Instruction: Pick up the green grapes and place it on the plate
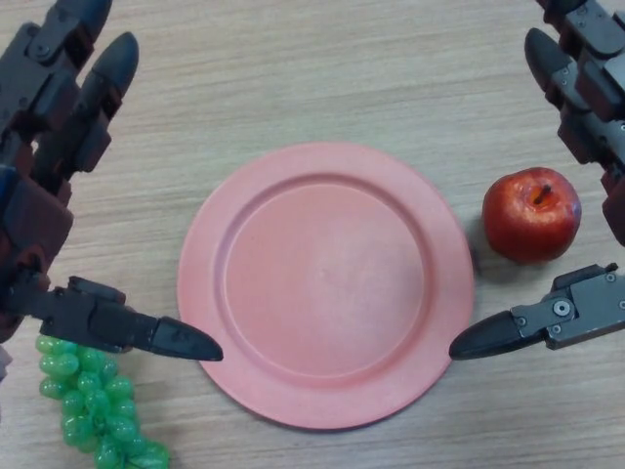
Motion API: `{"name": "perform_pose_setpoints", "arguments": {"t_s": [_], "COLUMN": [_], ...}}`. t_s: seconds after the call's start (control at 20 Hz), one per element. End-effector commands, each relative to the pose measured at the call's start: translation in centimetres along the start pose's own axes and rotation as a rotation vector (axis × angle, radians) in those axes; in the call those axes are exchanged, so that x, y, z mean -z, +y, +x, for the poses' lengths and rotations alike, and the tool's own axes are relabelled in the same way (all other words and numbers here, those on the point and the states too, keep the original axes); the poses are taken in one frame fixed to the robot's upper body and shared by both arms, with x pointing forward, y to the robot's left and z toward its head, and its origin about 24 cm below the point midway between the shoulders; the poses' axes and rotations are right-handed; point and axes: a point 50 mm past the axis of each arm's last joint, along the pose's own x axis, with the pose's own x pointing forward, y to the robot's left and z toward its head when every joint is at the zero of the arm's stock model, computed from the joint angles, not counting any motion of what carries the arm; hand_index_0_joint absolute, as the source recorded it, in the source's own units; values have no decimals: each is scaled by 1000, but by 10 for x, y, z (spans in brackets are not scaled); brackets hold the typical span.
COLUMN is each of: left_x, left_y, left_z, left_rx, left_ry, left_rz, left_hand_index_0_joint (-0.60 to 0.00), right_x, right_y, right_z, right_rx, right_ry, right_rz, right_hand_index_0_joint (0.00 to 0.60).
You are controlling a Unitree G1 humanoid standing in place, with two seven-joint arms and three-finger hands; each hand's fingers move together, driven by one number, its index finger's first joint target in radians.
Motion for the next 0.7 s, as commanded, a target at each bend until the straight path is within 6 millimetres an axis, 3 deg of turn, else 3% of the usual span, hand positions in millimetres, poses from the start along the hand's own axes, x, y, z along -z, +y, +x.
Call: {"name": "perform_pose_setpoints", "arguments": {"t_s": [0.05,0.4,0.7], "left_x": [-29,-7,32], "left_y": [11,32,28], "left_z": [-11,-44,-77], "left_rx": [-42,-243,-307], "left_ry": [-178,4,298], "left_rz": [139,445,504], "left_hand_index_0_joint": [0,0,0], "right_x": [-25,-23,-23], "right_y": [-5,4,15], "right_z": [-3,4,9], "right_rx": [32,-11,-57], "right_ry": [-180,-186,-179], "right_rz": [-47,-44,-22], "right_hand_index_0_joint": [0,0,0]}}
